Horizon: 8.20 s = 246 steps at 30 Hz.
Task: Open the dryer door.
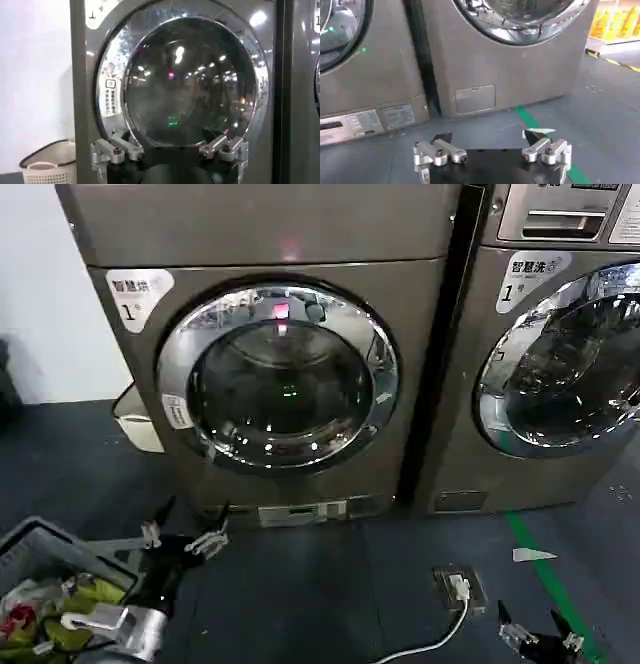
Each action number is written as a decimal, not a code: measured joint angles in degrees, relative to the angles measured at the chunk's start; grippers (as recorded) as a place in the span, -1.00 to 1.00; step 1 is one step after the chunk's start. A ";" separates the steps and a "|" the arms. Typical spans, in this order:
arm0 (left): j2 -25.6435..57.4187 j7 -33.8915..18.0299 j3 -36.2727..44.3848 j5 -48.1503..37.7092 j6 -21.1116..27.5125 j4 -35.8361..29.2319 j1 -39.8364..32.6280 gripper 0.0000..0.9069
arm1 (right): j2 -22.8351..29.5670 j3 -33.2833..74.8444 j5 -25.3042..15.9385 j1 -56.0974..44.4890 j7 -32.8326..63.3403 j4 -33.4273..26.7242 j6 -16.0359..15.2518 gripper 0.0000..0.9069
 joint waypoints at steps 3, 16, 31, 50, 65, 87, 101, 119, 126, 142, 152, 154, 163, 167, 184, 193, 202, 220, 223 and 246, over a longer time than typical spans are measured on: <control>0.16 0.07 -0.24 -0.82 0.53 -0.53 0.26 1.00 | -1.10 -0.20 1.20 0.79 -1.74 0.14 1.09 1.00; 0.51 0.19 -1.24 -1.69 0.77 -2.13 1.32 1.00 | -9.29 -6.57 6.12 7.07 -5.32 0.01 4.00 1.00; 1.02 -0.03 -1.48 -1.97 0.97 -3.09 1.97 1.00 | -26.34 -23.97 17.70 25.35 -4.93 -3.08 4.72 1.00; 1.32 -0.01 -1.94 -1.87 1.05 -2.90 1.79 1.00 | -32.16 -54.94 23.93 60.27 -8.41 -16.14 6.36 1.00; 1.38 0.08 -2.70 -2.12 0.99 -2.73 1.81 1.00 | -23.82 -73.53 30.82 83.06 -12.45 -31.17 6.56 1.00; 2.38 0.13 -3.45 -2.57 0.93 -3.44 2.74 1.00 | -10.01 -85.80 32.82 98.43 -17.39 -48.09 8.05 1.00; 2.56 0.17 -4.01 -2.65 0.80 -4.44 3.72 1.00 | -2.69 -87.81 32.52 101.40 -17.82 -56.36 9.57 1.00; 2.54 0.17 -4.04 -2.75 0.79 -4.80 3.61 1.00 | 4.04 -88.09 31.05 102.79 -19.39 -65.42 10.74 1.00; 2.51 0.18 -4.03 -2.76 0.79 -4.93 3.59 1.00 | 5.51 -88.01 30.62 102.89 -20.06 -67.56 11.34 1.00; 2.30 0.24 -4.06 -2.84 0.59 -5.60 3.76 1.00 | 9.17 -86.79 29.09 103.43 -22.24 -72.76 12.22 1.00; 2.44 0.41 -4.36 -2.85 0.29 -5.38 3.79 1.00 | 9.16 -85.99 28.86 103.37 -25.84 -73.20 11.73 1.00; 2.61 0.56 -4.74 -2.86 0.20 -5.20 3.89 1.00 | 9.14 -85.98 28.79 103.30 -26.53 -72.96 11.63 1.00; 3.44 0.91 -6.59 -3.59 -0.20 -4.62 4.25 1.00 | 8.23 -86.06 28.81 103.11 -28.33 -71.81 11.29 1.00; 3.52 0.91 -7.11 -3.74 -0.27 -4.58 4.19 1.00 | 7.29 -85.96 28.91 102.74 -30.29 -70.85 10.80 1.00; 6.16 0.28 -17.49 -10.26 0.42 -0.67 2.61 1.00 | -0.01 -89.89 33.38 101.85 -35.15 -60.00 8.72 1.00; 10.24 3.00 -24.08 -16.16 -1.75 3.63 2.06 1.00 | -4.07 -92.11 37.13 102.06 -35.74 -53.11 7.40 1.00; 16.75 5.68 -26.75 -24.06 -5.09 8.82 0.47 1.00 | -8.23 -94.27 41.54 102.81 -36.42 -44.45 5.55 1.00; 30.72 14.24 -23.01 -28.78 -12.50 22.52 -3.29 1.00 | -23.20 -99.56 43.43 104.92 -45.59 -27.68 7.83 1.00; 32.75 16.81 -21.38 -29.02 -14.17 24.14 -4.18 1.00 | -25.81 -100.40 42.89 105.11 -47.99 -26.08 8.90 1.00; 42.31 25.60 -3.68 -28.62 -16.18 19.25 -9.15 1.00 | -43.71 -98.59 41.93 101.51 -67.77 -23.52 12.98 1.00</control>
